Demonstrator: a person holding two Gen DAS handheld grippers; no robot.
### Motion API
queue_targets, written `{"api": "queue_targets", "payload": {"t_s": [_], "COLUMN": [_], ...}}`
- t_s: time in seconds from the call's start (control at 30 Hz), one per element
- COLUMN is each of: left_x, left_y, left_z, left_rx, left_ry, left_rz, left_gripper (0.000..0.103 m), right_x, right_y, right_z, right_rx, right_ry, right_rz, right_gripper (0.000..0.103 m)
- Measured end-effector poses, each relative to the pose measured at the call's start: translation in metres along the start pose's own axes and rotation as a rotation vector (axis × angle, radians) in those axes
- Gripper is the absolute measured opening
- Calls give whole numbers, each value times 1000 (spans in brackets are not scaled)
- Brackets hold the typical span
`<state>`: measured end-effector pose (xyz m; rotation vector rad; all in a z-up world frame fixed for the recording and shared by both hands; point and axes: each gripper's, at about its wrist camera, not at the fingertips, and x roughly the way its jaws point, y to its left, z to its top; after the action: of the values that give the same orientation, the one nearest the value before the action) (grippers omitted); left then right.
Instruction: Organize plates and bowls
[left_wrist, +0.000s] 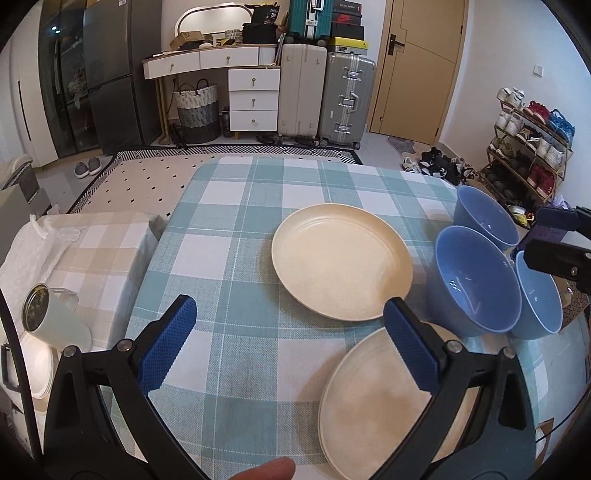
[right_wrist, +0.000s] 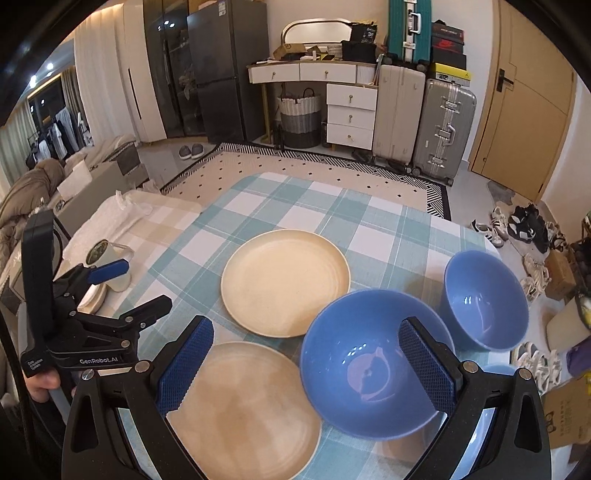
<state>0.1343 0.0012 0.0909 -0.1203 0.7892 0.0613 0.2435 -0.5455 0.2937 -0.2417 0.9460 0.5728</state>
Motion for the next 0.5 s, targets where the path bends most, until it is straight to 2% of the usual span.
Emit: {"api": "queue_targets", "payload": {"t_s": [0.23, 0.5], "left_x": [23, 60], "left_y": [4, 12], "left_z": [12, 21], "left_rx": [-20, -33], "left_ry": [18, 53], "left_rz": [5, 19], "left_gripper": [101, 101], "right_x": [39, 93], "right_y": [-8, -21], "right_z": [25, 38], "right_rx": [-21, -49], "right_ry": [74, 166], "right_rz": [-3, -28], "right_gripper": [102, 102]}}
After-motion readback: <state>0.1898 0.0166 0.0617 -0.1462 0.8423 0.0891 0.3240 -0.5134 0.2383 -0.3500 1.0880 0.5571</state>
